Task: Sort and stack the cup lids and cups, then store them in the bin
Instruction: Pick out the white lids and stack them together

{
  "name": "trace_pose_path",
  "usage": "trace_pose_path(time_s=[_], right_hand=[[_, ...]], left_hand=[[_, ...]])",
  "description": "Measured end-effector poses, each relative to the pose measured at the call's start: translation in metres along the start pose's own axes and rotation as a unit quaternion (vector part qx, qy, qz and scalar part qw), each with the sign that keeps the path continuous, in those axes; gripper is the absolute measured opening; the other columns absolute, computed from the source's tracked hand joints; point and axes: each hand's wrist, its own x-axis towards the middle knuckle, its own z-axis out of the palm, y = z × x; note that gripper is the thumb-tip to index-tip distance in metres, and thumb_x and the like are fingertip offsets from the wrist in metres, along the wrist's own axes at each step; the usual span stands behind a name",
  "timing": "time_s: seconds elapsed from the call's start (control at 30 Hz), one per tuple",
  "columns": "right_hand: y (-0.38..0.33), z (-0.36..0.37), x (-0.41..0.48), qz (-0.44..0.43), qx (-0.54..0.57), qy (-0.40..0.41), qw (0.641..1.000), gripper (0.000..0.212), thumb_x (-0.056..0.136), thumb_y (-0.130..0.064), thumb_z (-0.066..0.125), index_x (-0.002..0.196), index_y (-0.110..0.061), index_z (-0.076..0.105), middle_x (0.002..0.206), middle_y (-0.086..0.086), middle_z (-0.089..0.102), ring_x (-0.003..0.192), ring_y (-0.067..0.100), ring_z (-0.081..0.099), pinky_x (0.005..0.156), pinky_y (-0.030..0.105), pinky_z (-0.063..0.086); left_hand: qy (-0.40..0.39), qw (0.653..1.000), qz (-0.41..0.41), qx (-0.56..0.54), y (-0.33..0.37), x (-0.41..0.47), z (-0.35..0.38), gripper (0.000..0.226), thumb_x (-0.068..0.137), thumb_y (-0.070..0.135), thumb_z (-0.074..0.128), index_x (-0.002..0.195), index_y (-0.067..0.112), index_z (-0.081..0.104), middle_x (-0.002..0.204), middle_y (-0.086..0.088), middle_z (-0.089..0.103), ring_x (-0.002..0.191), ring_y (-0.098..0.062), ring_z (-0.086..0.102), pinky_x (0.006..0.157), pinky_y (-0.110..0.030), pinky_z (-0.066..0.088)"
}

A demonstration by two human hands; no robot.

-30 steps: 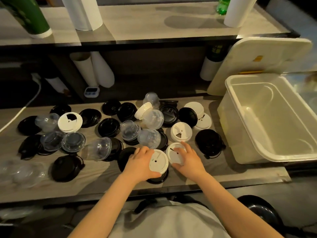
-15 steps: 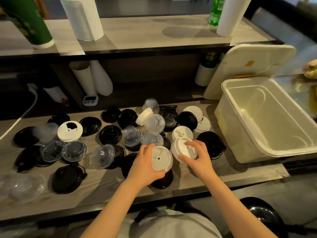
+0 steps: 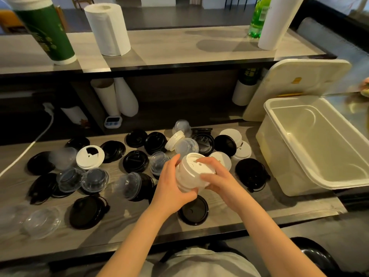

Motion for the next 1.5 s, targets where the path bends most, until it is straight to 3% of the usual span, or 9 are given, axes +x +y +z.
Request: trace_pose_path(time_s=[0.17, 0.3, 0.43, 0.53, 0.77, 0.93, 1.23, 1.37, 1.5], right_hand=[[-0.006, 0.006, 0.001, -0.013, 0.027, 0.048, 0.998, 0.031, 0.076, -0.031, 0.063, 0.105, -0.022, 0.060, 0.127, 0.005, 0.054, 0.106, 0.023, 0.057, 0.078, 0.032, 0.051], [-0.013, 0.003, 0.002, -0.023, 0.100, 0.056, 0.993, 0.036, 0.075, -0.023, 0.062, 0.111, -0.017, 0.058, 0.121, 0.003, 0.056, 0.098, 0.019, 0.059, 0.076, 0.032, 0.049], [-0.013, 0.005, -0.001, -0.039, 0.091, 0.057, 0.993, 0.034, 0.080, -0.017, 0.065, 0.113, -0.017, 0.058, 0.116, -0.001, 0.059, 0.099, 0.018, 0.060, 0.081, 0.034, 0.050], [-0.012, 0.008, -0.001, -0.066, -0.011, 0.074, 0.995, 0.031, 0.079, -0.020, 0.068, 0.108, -0.032, 0.061, 0.112, -0.012, 0.057, 0.110, 0.016, 0.056, 0.094, 0.037, 0.049], [-0.014, 0.011, -0.005, -0.119, -0.152, 0.001, 0.981, 0.036, 0.078, -0.026, 0.057, 0.112, -0.036, 0.050, 0.131, -0.006, 0.039, 0.126, 0.013, 0.040, 0.108, 0.040, 0.036], [-0.021, 0.004, -0.006, -0.103, -0.059, -0.011, 0.993, 0.063, 0.070, -0.007, 0.057, 0.123, -0.032, 0.034, 0.123, -0.009, 0.043, 0.106, 0.005, 0.055, 0.086, 0.026, 0.051], [-0.015, -0.014, 0.001, -0.053, 0.006, 0.017, 0.998, 0.067, 0.063, -0.005, 0.067, 0.120, -0.036, 0.052, 0.125, -0.005, 0.055, 0.112, 0.022, 0.057, 0.090, 0.037, 0.051], [-0.022, -0.032, -0.007, -0.031, -0.066, 0.007, 0.997, 0.064, 0.066, -0.012, 0.068, 0.123, -0.037, 0.051, 0.125, -0.006, 0.053, 0.111, 0.016, 0.058, 0.084, 0.029, 0.052], [-0.037, -0.054, -0.014, -0.033, -0.194, 0.030, 0.980, 0.062, 0.082, -0.011, 0.068, 0.128, -0.043, 0.042, 0.128, -0.009, 0.050, 0.116, 0.014, 0.052, 0.089, 0.029, 0.051]], left_hand=[[-0.009, 0.999, 0.039, -0.013, 0.003, 0.000, -0.009, 0.095, 0.066, 0.036, 0.079, 0.142, 0.032, 0.023, 0.133, 0.017, 0.036, 0.124, -0.005, 0.039, 0.104, -0.031, 0.039], [-0.014, 0.991, 0.041, -0.125, 0.009, 0.001, -0.012, 0.088, 0.067, 0.048, 0.074, 0.138, 0.036, 0.023, 0.137, 0.024, 0.036, 0.128, 0.004, 0.039, 0.101, -0.015, 0.039], [0.000, 0.961, -0.098, -0.260, 0.020, 0.007, -0.012, 0.019, 0.097, 0.036, 0.044, 0.114, 0.029, 0.048, 0.109, 0.020, 0.054, 0.101, 0.007, 0.052, 0.083, -0.004, 0.042], [-0.021, 0.933, -0.148, -0.328, 0.018, 0.012, -0.011, 0.037, 0.099, 0.042, 0.035, 0.100, 0.022, 0.066, 0.104, -0.006, 0.069, 0.101, -0.019, 0.063, 0.090, -0.032, 0.050], [-0.025, 0.928, -0.126, -0.351, 0.019, 0.013, -0.019, 0.023, 0.095, 0.019, 0.050, 0.113, 0.019, 0.064, 0.109, -0.004, 0.068, 0.103, -0.018, 0.063, 0.088, -0.034, 0.050], [-0.032, 0.940, -0.101, -0.324, 0.017, 0.013, -0.018, 0.034, 0.090, 0.003, 0.055, 0.120, 0.018, 0.060, 0.118, -0.004, 0.064, 0.108, -0.018, 0.061, 0.090, -0.036, 0.052], [-0.069, 0.929, -0.149, -0.331, 0.014, 0.020, -0.010, 0.030, 0.090, 0.012, 0.057, 0.120, 0.016, 0.058, 0.120, -0.006, 0.061, 0.107, -0.022, 0.062, 0.090, -0.042, 0.053], [-0.170, 0.919, -0.177, -0.309, 0.021, 0.030, -0.006, 0.018, 0.093, 0.012, 0.053, 0.109, 0.015, 0.062, 0.112, -0.013, 0.067, 0.102, -0.027, 0.065, 0.090, -0.041, 0.054], [-0.153, 0.929, -0.160, -0.296, 0.038, 0.048, 0.012, 0.020, 0.093, 0.012, 0.054, 0.111, 0.011, 0.063, 0.107, -0.013, 0.069, 0.098, -0.026, 0.067, 0.083, -0.039, 0.057]])
